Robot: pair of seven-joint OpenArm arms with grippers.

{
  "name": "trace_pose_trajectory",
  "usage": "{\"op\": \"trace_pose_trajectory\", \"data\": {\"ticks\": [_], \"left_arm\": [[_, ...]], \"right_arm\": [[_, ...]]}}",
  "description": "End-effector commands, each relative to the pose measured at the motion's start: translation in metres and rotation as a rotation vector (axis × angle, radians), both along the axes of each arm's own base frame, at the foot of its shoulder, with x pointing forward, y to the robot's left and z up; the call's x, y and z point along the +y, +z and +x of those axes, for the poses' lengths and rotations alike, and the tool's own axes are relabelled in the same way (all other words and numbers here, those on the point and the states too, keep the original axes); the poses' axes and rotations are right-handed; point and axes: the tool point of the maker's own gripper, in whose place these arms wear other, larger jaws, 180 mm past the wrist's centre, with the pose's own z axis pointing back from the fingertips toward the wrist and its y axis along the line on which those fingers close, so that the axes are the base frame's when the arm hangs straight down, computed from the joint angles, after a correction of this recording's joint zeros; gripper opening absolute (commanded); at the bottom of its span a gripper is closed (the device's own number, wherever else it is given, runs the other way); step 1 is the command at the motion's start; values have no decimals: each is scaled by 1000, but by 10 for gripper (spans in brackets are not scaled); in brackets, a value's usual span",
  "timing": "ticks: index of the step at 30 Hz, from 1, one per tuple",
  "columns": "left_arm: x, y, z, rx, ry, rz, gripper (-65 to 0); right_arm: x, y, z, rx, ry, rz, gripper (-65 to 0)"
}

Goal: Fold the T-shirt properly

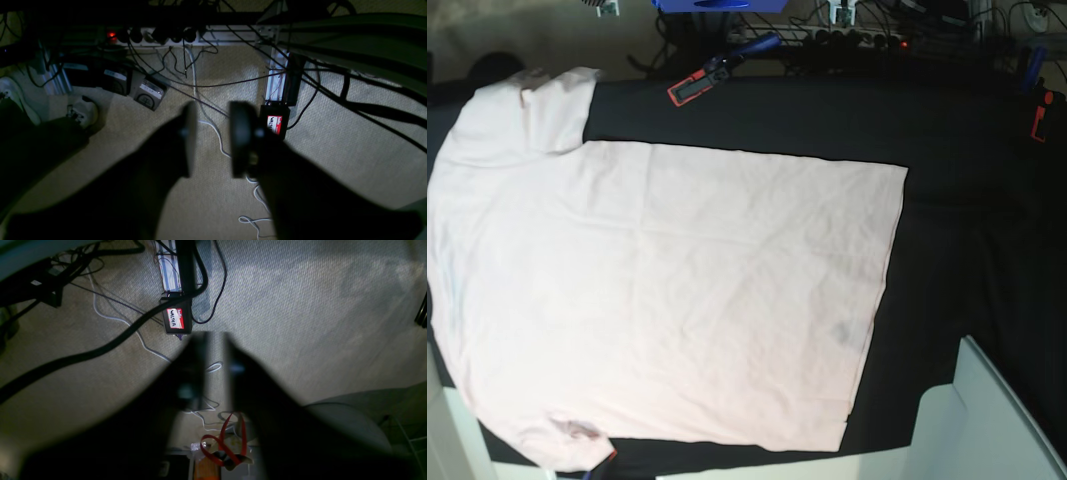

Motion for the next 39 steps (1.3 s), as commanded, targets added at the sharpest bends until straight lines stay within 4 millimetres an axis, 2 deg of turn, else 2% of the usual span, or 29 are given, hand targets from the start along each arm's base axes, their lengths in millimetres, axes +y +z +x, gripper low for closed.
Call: {"op": "trace_pose_trajectory", "data": {"ticks": [1, 2, 3, 4, 5, 6, 7, 9, 23, 26, 30, 35, 39], "left_arm": [[-1, 1, -7, 5, -7, 1, -430], [-1, 1, -7, 5, -8, 1, -437], [-1, 1, -8, 6, -8, 1, -462], [0, 1, -10, 9, -9, 2, -531], [2, 2, -11, 7, 2, 5, -650], [4, 2, -10, 2, 12, 10, -650], [4, 2, -10, 2, 13, 10, -645], [4, 2, -11, 2, 12, 10, -647], [3, 4, -19, 9, -9, 8, -648], [2, 4, -20, 16, -11, 6, -648], [1, 5, -26, 24, -19, 4, -648], [-4, 6, -30, 30, -139, -19, -648], [-5, 7, -28, 3, -144, -23, -650]], "right_arm": [[-1, 1, -6, 6, -1, -4, -374], [0, 1, -6, 6, 4, -1, -331], [0, 1, -5, 1, 4, -1, -363], [0, 1, -3, -13, 2, -2, -432], [0, 2, -1, -32, -1, -2, -560], [0, 2, -2, -40, -2, -2, -650], [0, 3, -3, -51, -2, -2, -650], [-1, 4, -4, -68, -1, -4, -596], [2, 10, -21, -89, 6, 4, -593], [2, 12, -12, -145, 5, 3, -593], [0, 19, -11, -217, 6, 0, -593], [-1, 19, -12, -221, 7, -1, -593], [1, 19, -12, -221, 3, 1, -593]]}}
